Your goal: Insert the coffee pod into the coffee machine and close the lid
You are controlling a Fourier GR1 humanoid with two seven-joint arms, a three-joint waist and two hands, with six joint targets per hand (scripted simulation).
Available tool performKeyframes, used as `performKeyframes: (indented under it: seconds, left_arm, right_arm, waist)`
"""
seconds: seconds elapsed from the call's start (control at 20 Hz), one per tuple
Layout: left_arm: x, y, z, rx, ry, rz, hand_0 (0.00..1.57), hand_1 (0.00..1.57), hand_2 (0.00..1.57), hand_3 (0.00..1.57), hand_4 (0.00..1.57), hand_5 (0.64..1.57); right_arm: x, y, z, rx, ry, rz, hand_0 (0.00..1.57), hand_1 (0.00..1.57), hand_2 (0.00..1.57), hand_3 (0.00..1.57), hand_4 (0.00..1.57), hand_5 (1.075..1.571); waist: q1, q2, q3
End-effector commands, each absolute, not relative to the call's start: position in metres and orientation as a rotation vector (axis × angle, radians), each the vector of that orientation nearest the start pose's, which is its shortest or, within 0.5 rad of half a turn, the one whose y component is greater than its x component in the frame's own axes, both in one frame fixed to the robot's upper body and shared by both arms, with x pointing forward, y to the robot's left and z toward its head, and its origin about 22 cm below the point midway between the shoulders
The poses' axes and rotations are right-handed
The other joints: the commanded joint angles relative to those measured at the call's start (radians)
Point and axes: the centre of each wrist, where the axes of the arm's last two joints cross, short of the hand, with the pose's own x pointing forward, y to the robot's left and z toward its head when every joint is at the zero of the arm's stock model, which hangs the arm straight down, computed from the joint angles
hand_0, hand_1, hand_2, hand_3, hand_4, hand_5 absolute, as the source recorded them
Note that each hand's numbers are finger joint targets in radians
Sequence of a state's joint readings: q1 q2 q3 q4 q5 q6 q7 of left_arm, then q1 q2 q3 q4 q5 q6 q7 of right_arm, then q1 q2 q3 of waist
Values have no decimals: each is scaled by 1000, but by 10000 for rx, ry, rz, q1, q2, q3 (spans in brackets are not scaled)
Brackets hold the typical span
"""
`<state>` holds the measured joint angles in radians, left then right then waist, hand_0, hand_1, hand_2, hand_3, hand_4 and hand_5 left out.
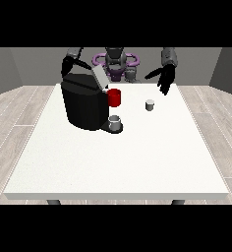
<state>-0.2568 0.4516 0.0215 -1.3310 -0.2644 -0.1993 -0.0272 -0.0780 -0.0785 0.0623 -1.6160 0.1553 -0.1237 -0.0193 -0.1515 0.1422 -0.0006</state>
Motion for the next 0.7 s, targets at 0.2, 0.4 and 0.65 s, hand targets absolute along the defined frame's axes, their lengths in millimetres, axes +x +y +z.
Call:
performKeyframes:
  seconds: [0.2, 0.4, 0.65]
  left_arm:
    - [331, 326, 45, 4531, -13768, -8168, 0, 0, 0, 0, 0, 1571]
    - [342, 335, 39, 5354, -13360, -8569, 0, 0, 0, 0, 0, 1571]
    - [358, 301, 36, 5716, -13796, -8812, 488, 488, 724, 486, 0, 1571]
  right_arm:
    - [280, -203, 34, -1968, -17475, 825, 0, 0, 0, 0, 0, 1571]
    - [266, -180, 23, -2273, -17083, 1417, 0, 0, 0, 0, 0, 1571]
    - [300, -208, 42, -1667, -16456, 910, 0, 0, 0, 0, 0, 1571]
  waist:
    - [159, 723, 7]
    - [-84, 762, 3]
    - [147, 763, 6]
